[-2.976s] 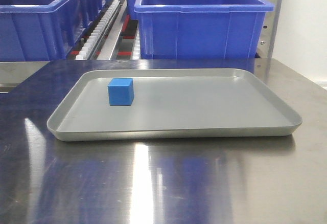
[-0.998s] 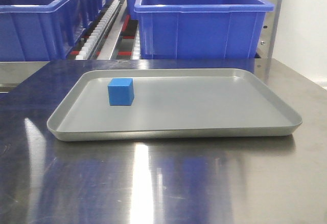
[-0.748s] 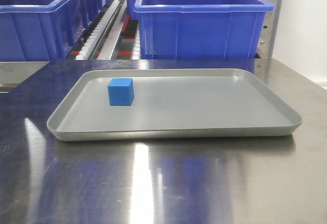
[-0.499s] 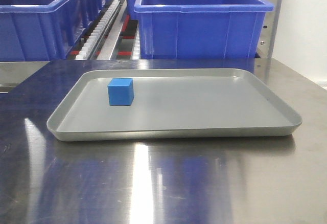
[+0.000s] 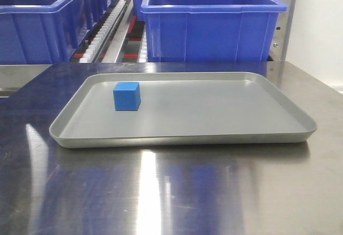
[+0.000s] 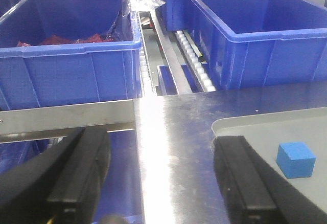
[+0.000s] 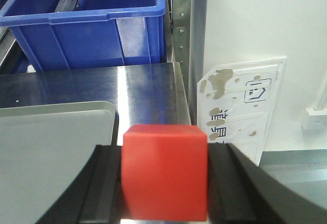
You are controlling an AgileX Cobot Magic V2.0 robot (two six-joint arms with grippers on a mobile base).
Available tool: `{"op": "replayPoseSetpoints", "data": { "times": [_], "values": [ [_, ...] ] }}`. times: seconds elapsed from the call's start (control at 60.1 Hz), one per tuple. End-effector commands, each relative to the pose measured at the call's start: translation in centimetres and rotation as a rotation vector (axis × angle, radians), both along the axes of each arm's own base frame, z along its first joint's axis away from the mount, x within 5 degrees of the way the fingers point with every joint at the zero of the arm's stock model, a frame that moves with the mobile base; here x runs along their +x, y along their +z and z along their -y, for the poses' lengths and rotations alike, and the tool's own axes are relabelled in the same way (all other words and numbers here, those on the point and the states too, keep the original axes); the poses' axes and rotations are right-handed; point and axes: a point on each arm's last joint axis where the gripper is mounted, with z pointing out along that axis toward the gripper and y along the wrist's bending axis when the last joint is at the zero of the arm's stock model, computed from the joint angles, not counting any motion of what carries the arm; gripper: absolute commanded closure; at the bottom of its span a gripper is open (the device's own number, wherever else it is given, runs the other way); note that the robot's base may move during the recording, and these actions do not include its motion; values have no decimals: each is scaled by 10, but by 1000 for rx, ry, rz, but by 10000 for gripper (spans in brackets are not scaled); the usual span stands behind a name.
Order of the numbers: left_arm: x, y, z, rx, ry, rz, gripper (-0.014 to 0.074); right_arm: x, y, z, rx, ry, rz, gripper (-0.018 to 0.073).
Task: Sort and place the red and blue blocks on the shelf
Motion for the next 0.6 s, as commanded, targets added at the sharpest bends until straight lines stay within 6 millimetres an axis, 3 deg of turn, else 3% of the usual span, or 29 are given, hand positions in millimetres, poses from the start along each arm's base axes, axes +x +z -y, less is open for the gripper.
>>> {"op": "replayPoseSetpoints", "data": {
  "times": [0.0, 0.1, 0.233, 0.333, 0.449, 0.499, 0.532, 0.582],
  "values": [
    [0, 17, 3, -25, -34, 102, 503, 0, 17, 1, -12, -9, 119, 501],
    [0, 19, 4, -31, -43, 121, 433, 0, 17, 1, -12, -9, 119, 501],
    [-1, 20, 4, -35, -47, 130, 150, 0, 17, 1, -12, -9, 119, 501],
    [-1, 20, 4, -51, -44, 126, 24, 0, 17, 1, -12, -9, 119, 501],
    [-1, 20, 4, -53, -44, 126, 38, 0, 17, 1, -12, -9, 119, 501],
    [0, 19, 4, -52, -43, 122, 82, 0, 17, 1, -12, -9, 119, 501],
    [0, 19, 4, -51, -40, 116, 166, 0, 17, 1, -12, -9, 119, 501],
    [0, 17, 3, -48, -32, 99, 435, 0, 17, 1, -12, -9, 119, 501]
  ]
}}
